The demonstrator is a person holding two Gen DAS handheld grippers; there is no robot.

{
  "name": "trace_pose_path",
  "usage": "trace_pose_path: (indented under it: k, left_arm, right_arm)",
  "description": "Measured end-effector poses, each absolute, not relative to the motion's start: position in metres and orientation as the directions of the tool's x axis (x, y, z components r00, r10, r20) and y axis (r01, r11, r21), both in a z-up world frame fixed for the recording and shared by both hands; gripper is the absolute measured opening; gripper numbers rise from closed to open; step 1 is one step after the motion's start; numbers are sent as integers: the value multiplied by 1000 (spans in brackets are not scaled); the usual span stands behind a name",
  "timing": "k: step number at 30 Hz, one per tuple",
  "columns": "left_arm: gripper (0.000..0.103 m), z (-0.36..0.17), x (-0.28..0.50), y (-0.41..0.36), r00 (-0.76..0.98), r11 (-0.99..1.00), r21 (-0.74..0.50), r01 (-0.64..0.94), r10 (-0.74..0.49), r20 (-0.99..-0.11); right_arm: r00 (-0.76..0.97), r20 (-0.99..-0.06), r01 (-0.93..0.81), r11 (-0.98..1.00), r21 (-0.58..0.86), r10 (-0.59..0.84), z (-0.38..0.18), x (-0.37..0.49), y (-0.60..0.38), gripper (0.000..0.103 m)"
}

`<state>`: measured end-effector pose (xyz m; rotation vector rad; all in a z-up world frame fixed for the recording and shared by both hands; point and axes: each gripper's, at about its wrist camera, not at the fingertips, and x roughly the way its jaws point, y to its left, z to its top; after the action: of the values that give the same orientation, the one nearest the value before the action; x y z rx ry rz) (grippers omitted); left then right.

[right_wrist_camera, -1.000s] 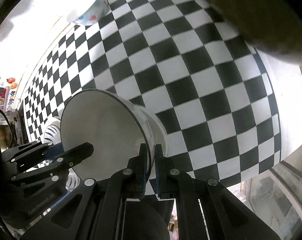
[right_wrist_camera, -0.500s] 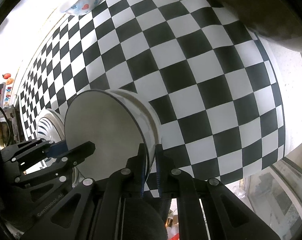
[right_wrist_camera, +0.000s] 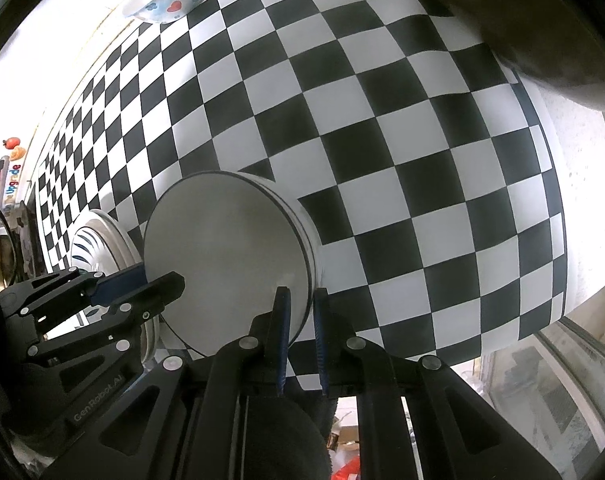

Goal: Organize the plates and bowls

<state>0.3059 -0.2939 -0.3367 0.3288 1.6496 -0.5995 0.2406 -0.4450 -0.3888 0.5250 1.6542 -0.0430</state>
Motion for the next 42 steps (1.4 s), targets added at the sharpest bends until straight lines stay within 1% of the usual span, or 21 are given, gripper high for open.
trace_pose_path:
  k: [14,18,21,23,24,25,27,31,34,39,42]
  left_arm:
    - [17,-330,308,-291,-166,820,-198,537,-127,-978]
    - [18,-313,316,-282,-124,828,-197,525,-155,-980]
    - [18,-293,333,-270,-81,849,-208,485,-193,-978]
    - [18,-279,352,-261,-43,867,-213,451,-217,-975]
    - [19,-275,360,-258,-32,872,-218,439,-227,-973]
    - [19,-271,373,-255,-20,878,-221,424,-235,-972]
    - [20,-267,398,-250,0,893,-223,390,-242,-970]
    - [20,-270,460,-239,27,925,-222,308,-241,-970]
    - [20,-279,505,-234,28,941,-228,251,-243,-970]
    - [20,-308,575,-236,-33,945,-282,166,-280,-959]
    - [20,-323,600,-238,-73,941,-312,130,-305,-950]
  right_arm:
    - [-67,-950,342,902,266,305,-388,244,-443,13]
    - [-66,-940,361,886,290,335,-386,242,-449,13]
    - [-52,-939,365,882,299,340,-373,243,-455,13]
    - [-26,-946,342,892,295,323,-356,250,-457,16]
    - [-12,-947,335,894,298,320,-348,254,-458,25]
    - [3,-948,326,895,303,320,-340,261,-459,36]
    - [39,-943,309,893,327,332,-325,278,-460,45]
    - [102,-936,292,889,352,338,-309,326,-466,47]
    - [146,-932,285,888,361,332,-308,374,-466,47]
    - [186,-933,273,896,350,308,-328,461,-458,47]
    - [184,-931,291,887,359,316,-349,502,-457,47]
